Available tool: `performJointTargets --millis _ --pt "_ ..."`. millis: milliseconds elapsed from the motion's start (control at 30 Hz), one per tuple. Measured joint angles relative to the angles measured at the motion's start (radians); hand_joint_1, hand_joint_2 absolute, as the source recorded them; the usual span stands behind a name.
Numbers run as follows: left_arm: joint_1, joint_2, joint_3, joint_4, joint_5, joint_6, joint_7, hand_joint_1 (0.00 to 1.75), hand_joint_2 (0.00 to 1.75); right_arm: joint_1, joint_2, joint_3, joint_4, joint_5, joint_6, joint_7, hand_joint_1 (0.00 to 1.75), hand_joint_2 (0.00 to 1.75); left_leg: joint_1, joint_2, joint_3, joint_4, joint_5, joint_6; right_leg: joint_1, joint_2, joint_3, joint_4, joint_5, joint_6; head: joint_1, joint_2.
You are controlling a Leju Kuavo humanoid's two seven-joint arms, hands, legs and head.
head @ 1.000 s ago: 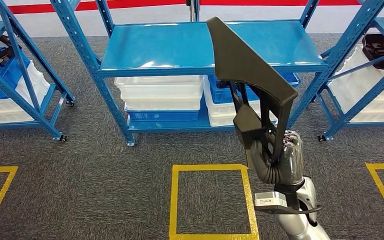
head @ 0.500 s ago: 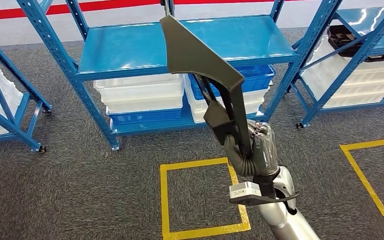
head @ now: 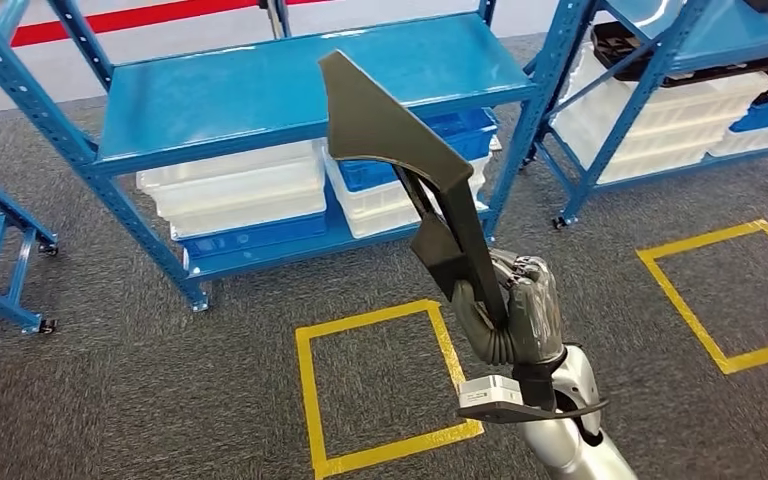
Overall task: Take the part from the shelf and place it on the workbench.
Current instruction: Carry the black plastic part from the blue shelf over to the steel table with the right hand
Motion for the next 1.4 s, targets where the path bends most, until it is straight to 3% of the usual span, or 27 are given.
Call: performJointTargets --millis 33,100,167,200,233,300,367,433,533,600,667,700,733,767,833,900,1000,1133,1200,1300,1400 --pt "-0.002 0.001 -0.007 -0.001 -0.006 0.003 -0.007 0.00 1.75 -0.007 0.002 0.006 0.001 0.000 0.002 -0.001 1.75 1.75 0.002 -0.019 -0.007 0.020 -0.016 -0.004 -0.004 0.009 -0.001 -0.002 0.003 -0.008 -0.005 0.000" --pt "-0.006 0.003 -0.016 -0.003 -0.010 0.008 -0.014 0.00 1.75 -0.024 0.010 0.020 0.003 0.000 0.004 -0.005 1.75 1.75 0.007 -0.077 -0.050 0.122 -0.074 -0.008 -0.009 0.023 -0.004 -0.004 0.009 -0.022 -0.018 0.000" --pt "-0.015 0.004 -0.020 -0.003 -0.010 0.009 -0.013 0.00 1.75 -0.033 0.018 0.031 0.004 0.000 0.007 -0.006 1.75 1.75 0.009 -0.102 -0.107 0.251 -0.124 -0.010 -0.008 0.035 -0.006 -0.004 0.011 -0.028 -0.032 0.000" --pt "-0.019 0.006 -0.021 -0.003 -0.012 0.009 -0.009 0.00 1.75 -0.035 0.021 0.037 0.004 -0.001 0.008 -0.006 1.75 1.75 0.010 -0.104 -0.119 0.281 -0.125 -0.011 -0.008 0.040 -0.006 -0.003 0.012 -0.028 -0.035 0.000" --pt "-0.023 0.007 -0.025 -0.004 -0.017 0.009 -0.004 0.00 1.75 -0.036 0.024 0.044 0.004 -0.002 0.011 -0.006 1.75 1.75 0.012 -0.104 -0.113 0.270 -0.107 -0.012 -0.009 0.046 -0.006 -0.002 0.012 -0.027 -0.038 0.000" --pt "-0.026 0.010 -0.034 -0.006 -0.027 0.007 0.005 0.00 1.75 -0.043 0.032 0.058 0.004 -0.006 0.017 -0.006 1.75 1.75 0.020 -0.106 -0.061 0.154 -0.035 -0.016 -0.012 0.057 -0.007 0.004 0.012 -0.024 -0.041 0.000" --pt "-0.028 0.012 -0.044 -0.007 -0.036 0.004 0.009 0.00 1.75 -0.051 0.040 0.069 0.004 -0.011 0.020 -0.006 1.75 1.75 0.026 -0.115 -0.020 0.048 0.007 -0.020 -0.010 0.065 -0.016 0.016 0.012 -0.015 -0.047 0.000" --pt "-0.032 0.012 -0.055 -0.008 -0.043 0.002 0.011 0.00 1.75 -0.057 0.045 0.079 0.005 -0.020 0.025 -0.006 1.75 1.75 0.024 -0.121 -0.019 0.023 0.008 -0.017 -0.008 0.069 -0.028 0.021 0.018 -0.003 -0.048 0.000" --pt "-0.039 0.010 -0.073 -0.009 -0.053 0.009 0.009 0.00 1.75 -0.059 0.047 0.092 0.006 -0.035 0.036 -0.010 1.75 1.75 0.026 -0.117 -0.026 0.019 0.016 0.000 -0.010 0.067 -0.040 0.034 0.009 0.010 -0.041 0.000" --pt "-0.039 0.009 -0.081 -0.011 -0.051 0.023 -0.004 0.00 1.75 -0.056 0.047 0.098 0.006 -0.047 0.042 -0.020 1.75 1.75 0.030 -0.110 -0.029 0.017 0.021 0.008 -0.012 0.064 -0.077 0.118 -0.044 0.016 -0.027 0.000" --pt "-0.034 0.010 -0.086 -0.012 -0.043 0.040 -0.026 0.00 1.75 -0.045 0.047 0.104 0.007 -0.060 0.047 -0.034 1.75 1.75 0.030 -0.102 -0.033 0.017 0.023 0.011 -0.014 0.062 -0.135 0.252 -0.105 0.020 -0.009 0.000" --pt "-0.030 0.011 -0.088 -0.012 -0.038 0.047 -0.036 0.00 1.75 -0.037 0.047 0.108 0.008 -0.068 0.049 -0.042 1.75 1.75 0.030 -0.099 -0.034 0.018 0.023 0.011 -0.015 0.062 -0.153 0.295 -0.116 0.021 -0.003 0.000" --pt "-0.027 0.012 -0.088 -0.012 -0.032 0.054 -0.044 0.00 1.75 -0.030 0.046 0.112 0.010 -0.076 0.051 -0.049 1.75 1.75 0.030 -0.097 -0.034 0.018 0.023 0.011 -0.015 0.062 -0.152 0.299 -0.107 0.021 0.002 0.000" --pt "-0.023 0.013 -0.088 -0.012 -0.026 0.061 -0.049 0.00 1.75 -0.026 0.047 0.116 0.012 -0.084 0.053 -0.056 1.75 1.75 0.031 -0.096 -0.034 0.018 0.023 0.011 -0.016 0.061 -0.133 0.262 -0.080 0.021 0.006 0.000" --pt "-0.019 0.017 -0.088 -0.012 -0.011 0.072 -0.045 0.00 1.75 -0.028 0.052 0.128 0.022 -0.099 0.057 -0.067 1.75 1.75 0.030 -0.096 -0.032 0.018 0.021 0.007 -0.015 0.059 -0.062 0.123 -0.014 0.019 0.014 0.000" --pt "-0.016 0.023 -0.088 -0.012 0.002 0.079 -0.023 0.00 1.75 -0.038 0.066 0.143 0.038 -0.117 0.065 -0.075 1.75 1.75 0.027 -0.096 -0.037 0.018 0.021 -0.001 -0.011 0.057 -0.020 0.031 0.006 0.014 0.018 0.000" --pt "-0.016 0.034 -0.087 -0.012 0.010 0.086 0.041 0.00 1.75 -0.050 0.093 0.166 0.069 -0.152 0.075 -0.091 1.75 1.75 0.025 -0.096 -0.036 0.008 0.026 -0.015 -0.008 0.056 -0.016 0.013 0.000 0.006 0.010 0.000" --pt "-0.013 0.052 -0.085 -0.012 0.013 0.089 0.151 0.00 1.75 -0.071 0.121 0.192 0.099 -0.202 0.089 -0.118 1.75 1.75 0.023 -0.096 -0.029 0.002 0.028 0.004 -0.010 0.056 -0.015 0.013 0.000 -0.003 -0.010 0.000" --pt "-0.009 0.060 -0.079 -0.012 0.018 0.091 0.206 0.00 1.75 -0.080 0.135 0.203 0.112 -0.229 0.099 -0.128 1.75 1.75 0.025 -0.096 -0.032 0.008 0.028 0.004 -0.007 0.056 -0.020 0.023 -0.004 -0.009 -0.019 0.000" --pt "-0.008 0.065 -0.064 -0.012 0.036 0.109 0.244 0.00 1.75 -0.093 0.157 0.217 0.129 -0.257 0.107 -0.133 1.75 1.75 0.026 -0.096 -0.040 0.020 0.023 -0.011 -0.005 0.056 -0.032 0.043 -0.011 -0.016 -0.027 0.000" --pt "-0.005 0.066 -0.045 -0.012 0.060 0.140 0.198 0.00 1.75 -0.097 0.171 0.224 0.150 -0.271 0.096 -0.140 1.75 1.75 0.026 -0.096 -0.045 0.031 0.018 -0.028 -0.007 0.056 -0.038 0.055 -0.015 -0.017 -0.032 0.000"
